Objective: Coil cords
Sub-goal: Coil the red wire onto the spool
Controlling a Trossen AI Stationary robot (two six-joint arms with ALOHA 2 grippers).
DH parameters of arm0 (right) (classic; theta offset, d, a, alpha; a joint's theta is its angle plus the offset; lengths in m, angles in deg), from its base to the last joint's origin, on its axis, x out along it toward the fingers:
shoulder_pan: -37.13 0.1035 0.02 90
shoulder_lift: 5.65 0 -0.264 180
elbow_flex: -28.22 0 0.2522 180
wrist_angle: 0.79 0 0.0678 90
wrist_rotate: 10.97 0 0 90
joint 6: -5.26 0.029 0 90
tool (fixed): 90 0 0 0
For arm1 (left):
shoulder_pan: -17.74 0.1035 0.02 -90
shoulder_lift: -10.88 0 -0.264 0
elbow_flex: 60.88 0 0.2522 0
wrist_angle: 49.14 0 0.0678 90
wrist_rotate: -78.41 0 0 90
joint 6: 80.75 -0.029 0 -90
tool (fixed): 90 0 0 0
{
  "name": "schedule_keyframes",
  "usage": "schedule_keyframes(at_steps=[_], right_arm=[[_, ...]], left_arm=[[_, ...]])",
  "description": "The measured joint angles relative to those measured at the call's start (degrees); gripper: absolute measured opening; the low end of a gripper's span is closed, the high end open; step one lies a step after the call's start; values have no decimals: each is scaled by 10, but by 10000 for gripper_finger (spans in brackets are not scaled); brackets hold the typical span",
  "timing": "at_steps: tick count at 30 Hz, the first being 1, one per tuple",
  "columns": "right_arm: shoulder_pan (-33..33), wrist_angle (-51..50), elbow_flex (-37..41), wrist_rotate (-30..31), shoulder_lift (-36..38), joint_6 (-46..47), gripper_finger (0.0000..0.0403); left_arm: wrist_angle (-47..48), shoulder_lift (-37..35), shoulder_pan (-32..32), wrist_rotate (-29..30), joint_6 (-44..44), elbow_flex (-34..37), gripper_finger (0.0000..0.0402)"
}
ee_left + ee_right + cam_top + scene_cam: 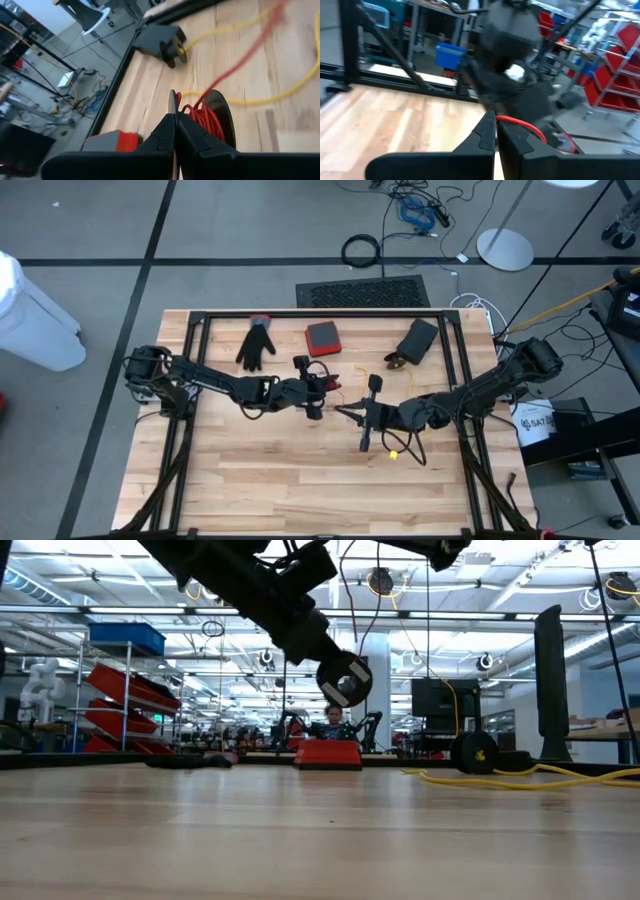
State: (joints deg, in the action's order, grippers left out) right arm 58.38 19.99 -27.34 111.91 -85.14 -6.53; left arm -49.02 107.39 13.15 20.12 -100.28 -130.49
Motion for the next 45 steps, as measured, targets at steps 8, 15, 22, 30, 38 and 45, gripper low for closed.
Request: schedule_keyframes(at_steps=[8, 15, 22, 30, 38, 45], right_arm=[[-14, -9, 0, -58, -23, 1, 0], [-13, -71, 0, -69, -36, 4, 0], [-21, -97, 0, -78, -36, -20, 0], [-62, -122, 0, -76, -37, -20, 0], [-79, -38, 0, -73, -91, 7, 0], [-83, 29, 0, -13, -136, 36, 0]], left_arm=[[-63, 0, 27, -77, 68, 0, 8], [-78, 0, 39, -133, 112, 0, 8], [-93, 0, 39, -167, 149, 0, 8], [-95, 0, 37, -169, 163, 0, 8], [-106, 0, 37, -166, 173, 0, 8], [-105, 0, 35, -147, 177, 0, 8]])
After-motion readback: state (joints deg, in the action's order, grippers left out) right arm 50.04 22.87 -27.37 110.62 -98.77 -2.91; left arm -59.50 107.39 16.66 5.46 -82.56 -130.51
